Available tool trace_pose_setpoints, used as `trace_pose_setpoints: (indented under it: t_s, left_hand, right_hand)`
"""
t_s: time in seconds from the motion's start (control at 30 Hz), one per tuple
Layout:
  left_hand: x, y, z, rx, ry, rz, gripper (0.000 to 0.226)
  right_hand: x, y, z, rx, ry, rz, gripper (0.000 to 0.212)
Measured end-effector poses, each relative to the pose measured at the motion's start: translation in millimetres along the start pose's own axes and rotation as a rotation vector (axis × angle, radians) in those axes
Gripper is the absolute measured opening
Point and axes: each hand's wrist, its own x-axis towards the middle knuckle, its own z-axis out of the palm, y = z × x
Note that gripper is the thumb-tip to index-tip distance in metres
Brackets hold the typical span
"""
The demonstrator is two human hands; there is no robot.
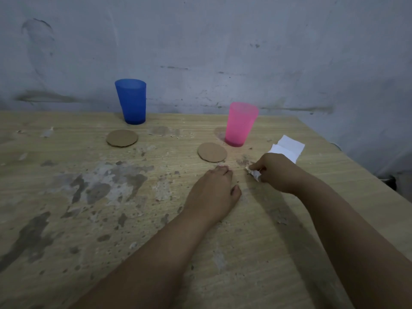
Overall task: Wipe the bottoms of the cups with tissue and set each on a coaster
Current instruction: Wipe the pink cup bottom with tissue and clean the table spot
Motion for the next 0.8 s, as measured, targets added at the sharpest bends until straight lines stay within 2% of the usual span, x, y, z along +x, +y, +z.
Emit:
trace_pose_setpoints:
  t_s: [0.17, 0.47, 0.57, 0.67, 0.8]
  left_hand:
    - [0, 0, 0, 0.014, -0.004, 0.006, 0.053]
    - [1, 1, 1, 0.051, -0.019, 0.018, 0.055]
    - [1, 1, 1, 0.056, -0.016, 0.016, 0.055]
    - [1, 1, 1, 0.052, -0.012, 0.010, 0.055]
    - [1, 0, 0, 0.044, -0.006, 0.006, 0.054]
  right_hand:
    - [-2, 2, 9, 0.086, 0.145, -0.064, 0.024]
    - [4, -6, 24, 0.194, 0.304, -0.074, 0.025]
    - [8, -9, 30, 0.160, 0.365, -0.088, 0.022]
    - [15, -10, 33, 0.103, 0.370, -0.050, 0.018]
    - [27, -14, 33, 0.037, 0.320, 0.076, 0.024]
